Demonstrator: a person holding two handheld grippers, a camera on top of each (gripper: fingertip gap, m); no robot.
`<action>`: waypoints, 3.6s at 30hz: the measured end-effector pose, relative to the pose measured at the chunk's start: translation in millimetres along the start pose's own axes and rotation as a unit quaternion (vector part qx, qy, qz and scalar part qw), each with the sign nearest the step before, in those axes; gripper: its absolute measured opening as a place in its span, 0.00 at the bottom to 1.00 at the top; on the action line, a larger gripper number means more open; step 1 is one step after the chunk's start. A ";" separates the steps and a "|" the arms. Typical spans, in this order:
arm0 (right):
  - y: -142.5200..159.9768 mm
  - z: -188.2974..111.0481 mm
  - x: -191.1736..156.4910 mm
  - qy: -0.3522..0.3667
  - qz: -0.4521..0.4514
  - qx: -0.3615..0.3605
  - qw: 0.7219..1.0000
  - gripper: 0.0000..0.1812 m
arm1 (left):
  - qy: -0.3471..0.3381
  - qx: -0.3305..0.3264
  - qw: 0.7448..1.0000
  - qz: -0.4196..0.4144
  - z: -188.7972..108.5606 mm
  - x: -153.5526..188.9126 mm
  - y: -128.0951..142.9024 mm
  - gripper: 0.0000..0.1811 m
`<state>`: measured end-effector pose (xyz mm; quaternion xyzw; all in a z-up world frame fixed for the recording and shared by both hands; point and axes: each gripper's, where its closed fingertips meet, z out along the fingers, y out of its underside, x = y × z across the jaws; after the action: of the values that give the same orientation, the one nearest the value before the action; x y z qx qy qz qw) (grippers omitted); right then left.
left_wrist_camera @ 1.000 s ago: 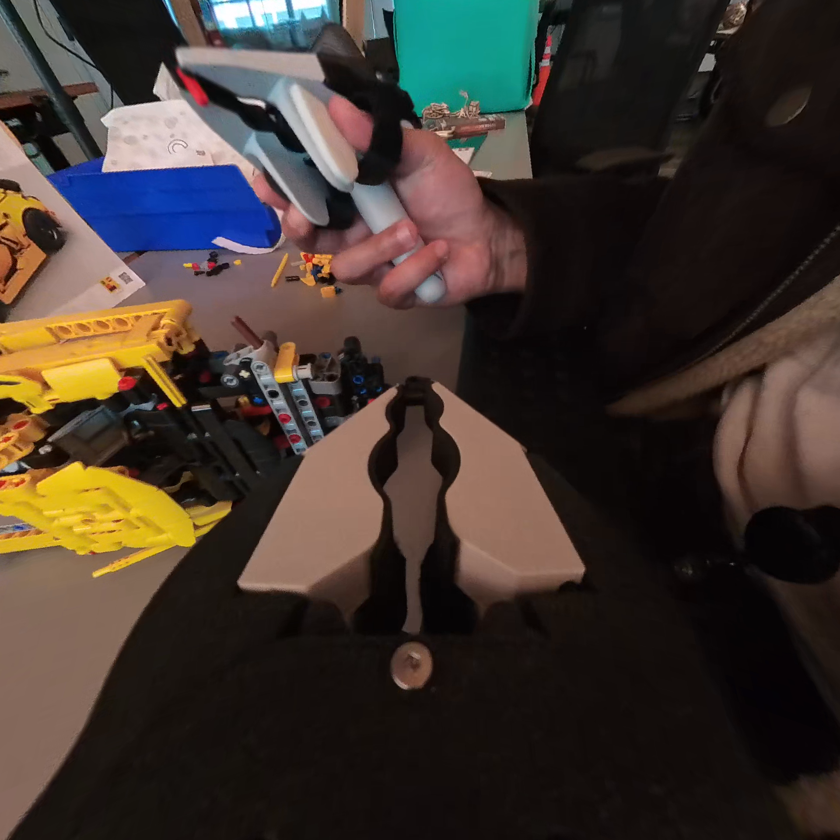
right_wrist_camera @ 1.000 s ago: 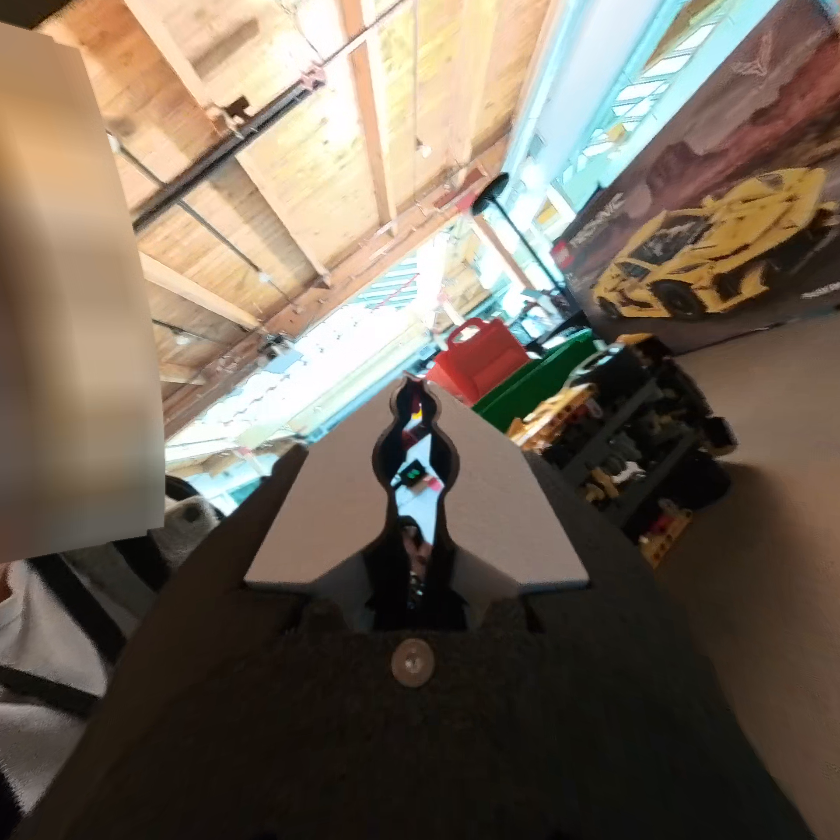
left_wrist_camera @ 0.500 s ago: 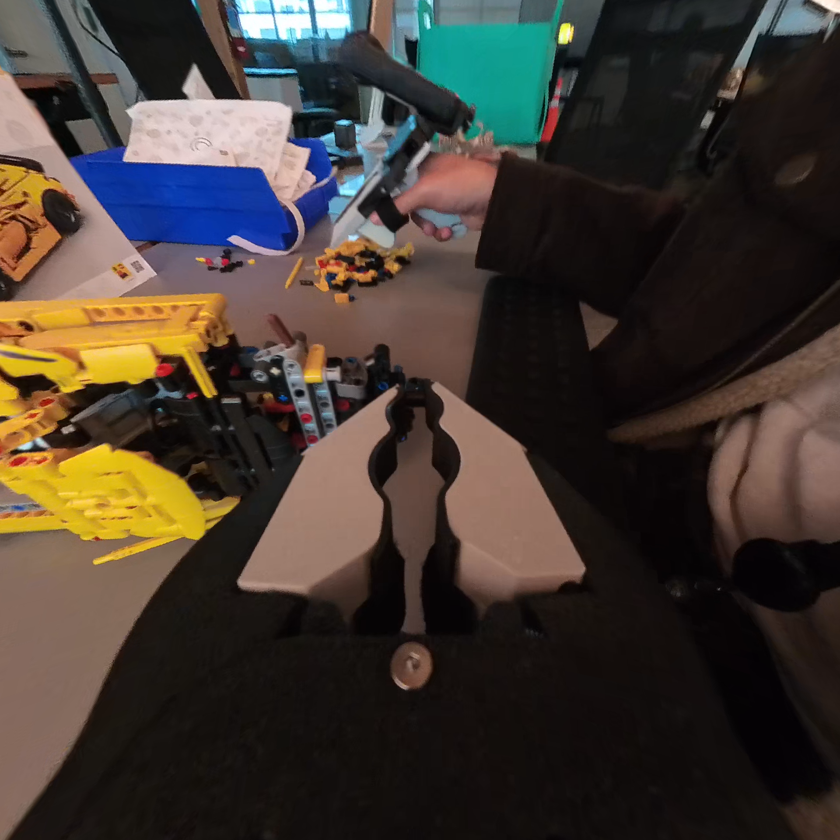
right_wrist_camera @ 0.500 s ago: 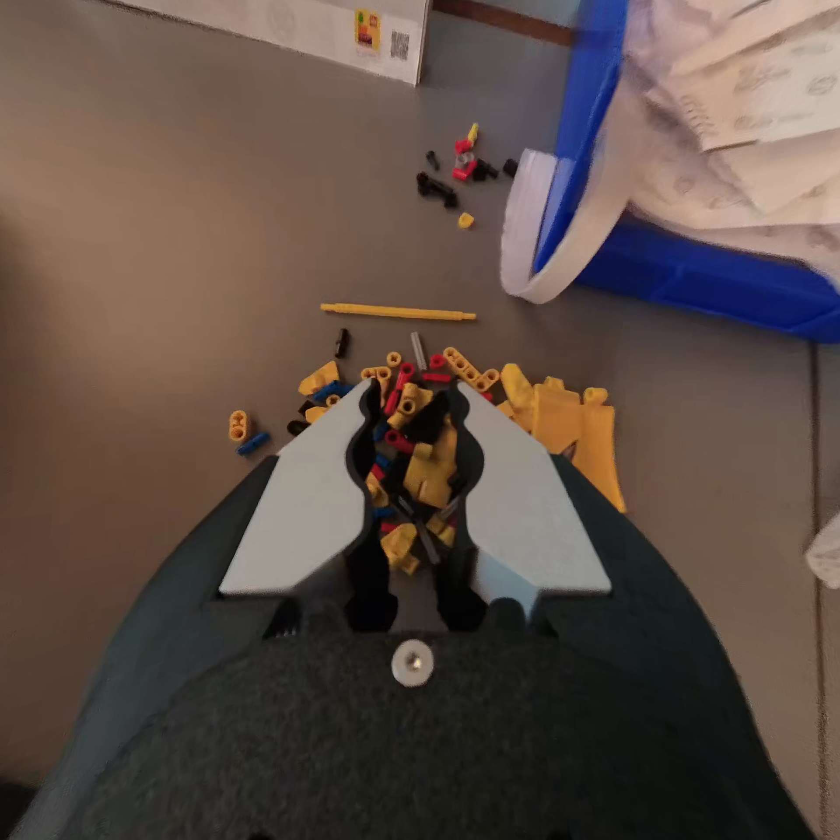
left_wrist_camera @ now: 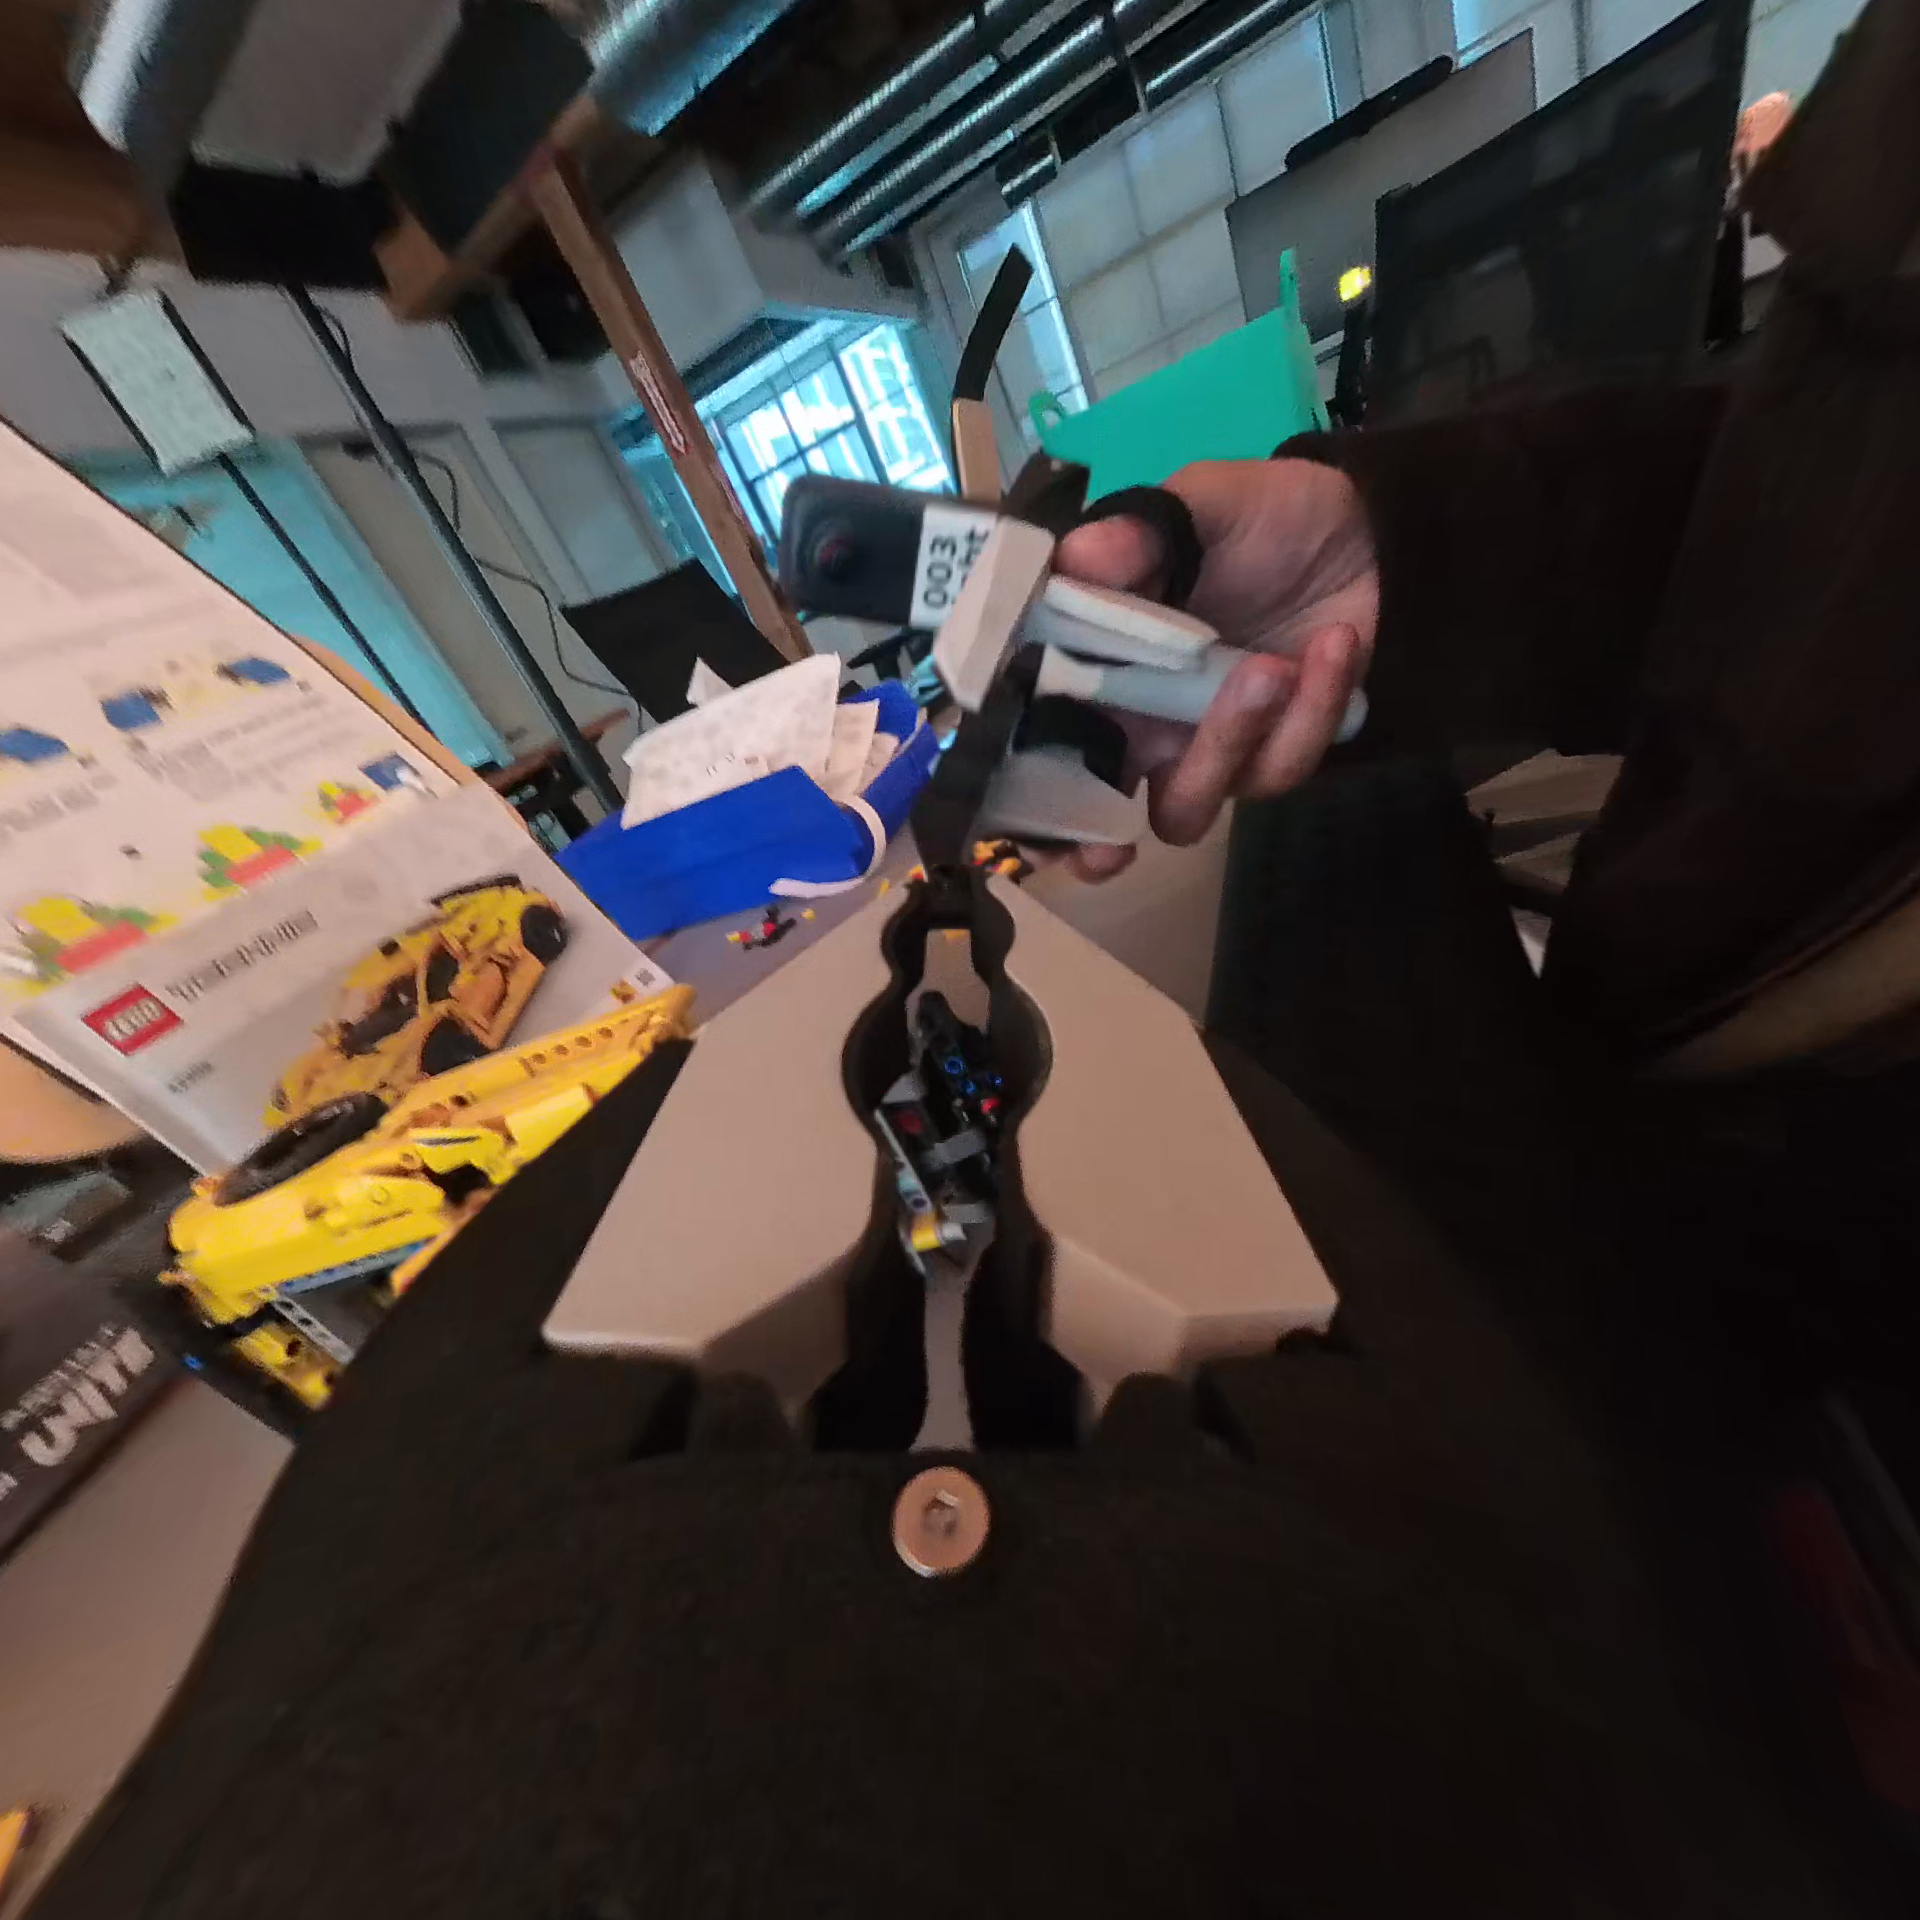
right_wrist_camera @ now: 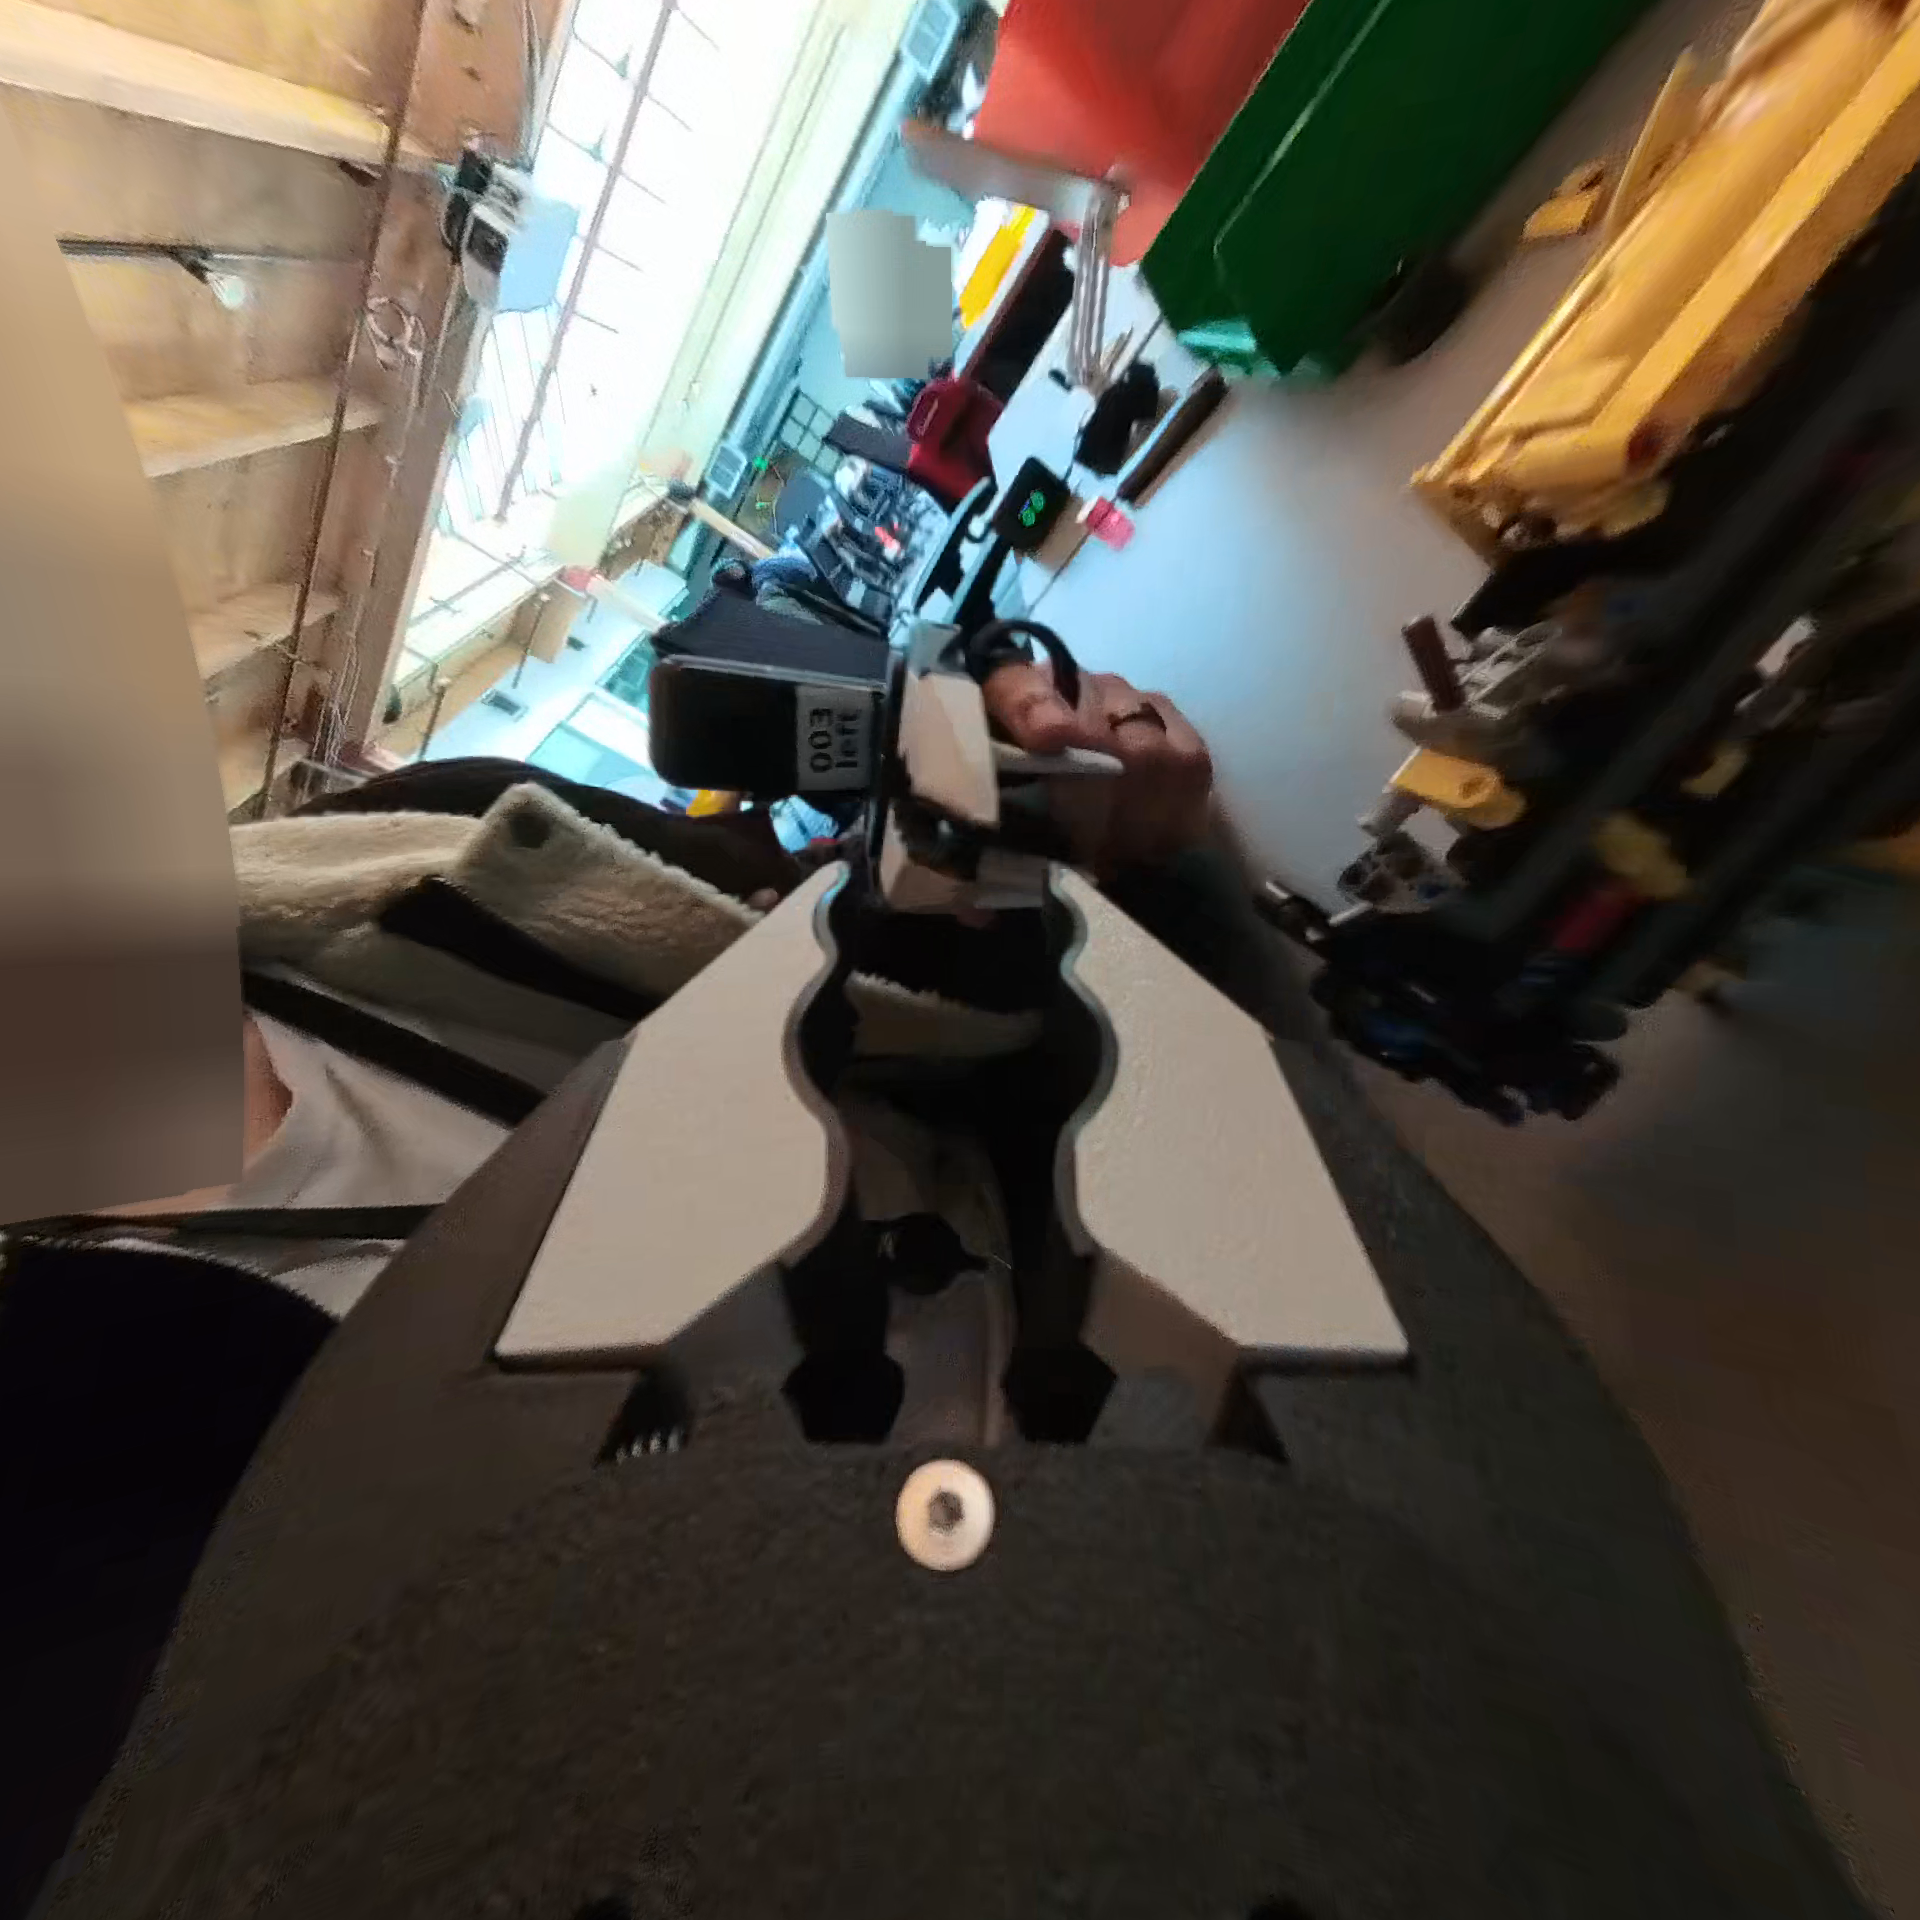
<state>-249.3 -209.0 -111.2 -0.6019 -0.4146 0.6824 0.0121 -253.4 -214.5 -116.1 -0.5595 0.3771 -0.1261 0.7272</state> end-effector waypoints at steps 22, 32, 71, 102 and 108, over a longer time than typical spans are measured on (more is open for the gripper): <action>-39.7 -341.8 165.4 0.679 -0.118 0.015 0.724 0.04 | 0.006 -0.052 0.983 -0.178 5.2 -16.4 27.2 0.10; -32.9 -365.3 202.5 0.711 -0.110 0.027 0.694 0.10 | -0.044 -0.091 0.966 -0.238 -5.2 -43.9 52.8 0.10; 6.7 3.0 69.7 0.144 -0.484 -0.024 0.863 0.13 | 0.055 -0.115 0.975 -0.184 20.2 -4.5 55.9 0.04; 15.9 8.9 69.8 0.115 -0.419 -0.070 0.898 0.03 | 0.108 -0.128 0.972 -0.164 5.8 0.0 56.8 0.04; -13.9 -45.5 61.2 0.091 -0.346 0.023 0.934 0.03 | 0.092 -0.128 0.971 -0.178 -19.0 -19.1 61.3 0.04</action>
<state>-235.0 -143.2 -149.7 -0.4802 -0.5781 0.5882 0.2987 -294.2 -195.6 -165.7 -0.6919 0.3499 -0.2550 0.5778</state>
